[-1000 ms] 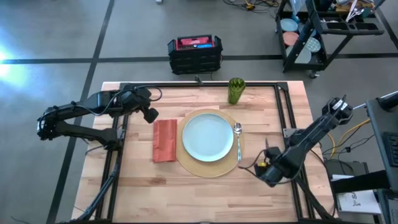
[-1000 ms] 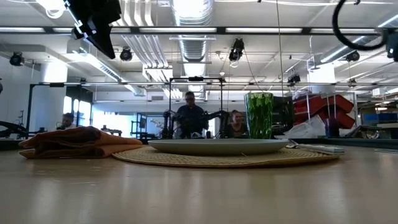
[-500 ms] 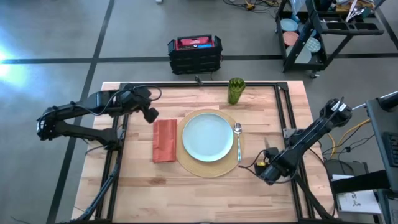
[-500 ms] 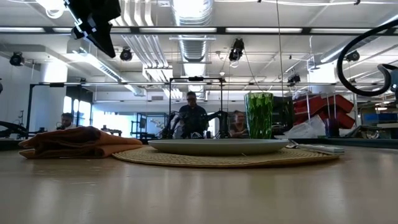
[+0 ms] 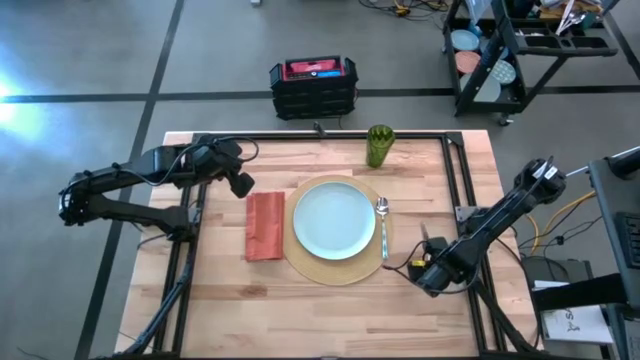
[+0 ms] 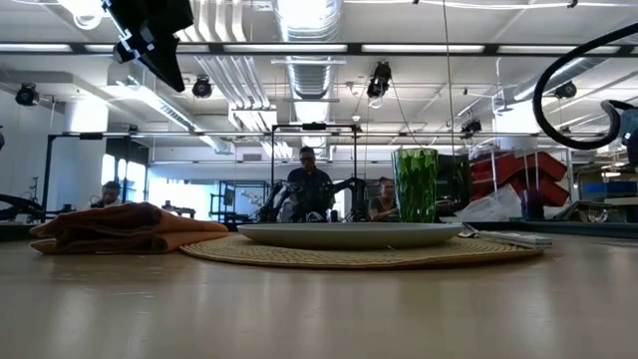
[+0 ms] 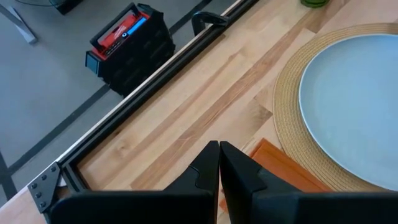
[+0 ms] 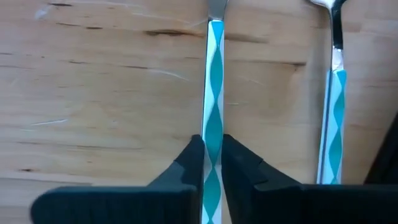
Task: Set table place
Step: Put the blue table knife beside the white plate on the brown table mat
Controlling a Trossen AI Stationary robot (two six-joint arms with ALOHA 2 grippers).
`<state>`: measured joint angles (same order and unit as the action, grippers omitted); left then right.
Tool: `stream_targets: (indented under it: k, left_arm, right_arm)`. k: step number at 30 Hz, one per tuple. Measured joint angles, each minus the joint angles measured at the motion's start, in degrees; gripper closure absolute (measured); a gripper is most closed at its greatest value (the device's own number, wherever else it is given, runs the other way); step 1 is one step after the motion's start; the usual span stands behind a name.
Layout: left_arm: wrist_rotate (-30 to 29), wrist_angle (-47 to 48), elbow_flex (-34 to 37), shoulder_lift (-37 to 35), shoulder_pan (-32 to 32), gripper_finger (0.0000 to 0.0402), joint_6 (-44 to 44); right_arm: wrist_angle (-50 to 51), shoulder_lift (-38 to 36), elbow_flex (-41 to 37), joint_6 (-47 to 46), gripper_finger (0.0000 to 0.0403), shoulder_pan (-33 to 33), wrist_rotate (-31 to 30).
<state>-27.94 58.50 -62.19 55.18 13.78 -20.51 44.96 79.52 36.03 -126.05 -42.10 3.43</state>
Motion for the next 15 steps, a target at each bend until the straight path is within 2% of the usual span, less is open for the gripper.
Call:
stream_targets:
  k: [4,11,15]
  left_arm:
    - [0.0,0.0,0.0,0.0,0.0,0.0402,-0.5]
    - [0.0,-0.6,0.0,0.0,0.0,0.0402,-0.5]
    - [0.0,-3.0,0.0,0.0,0.0,0.0402,0.7]
  right_arm:
    - [-0.3,0.3,3.1,0.4,0.0385,1.9,-0.6]
    - [1.3,1.1,12.6,4.0,0.0396,5.7,-12.5]
    - [1.4,2.6,12.4,7.5,0.0400,10.7,-12.4]
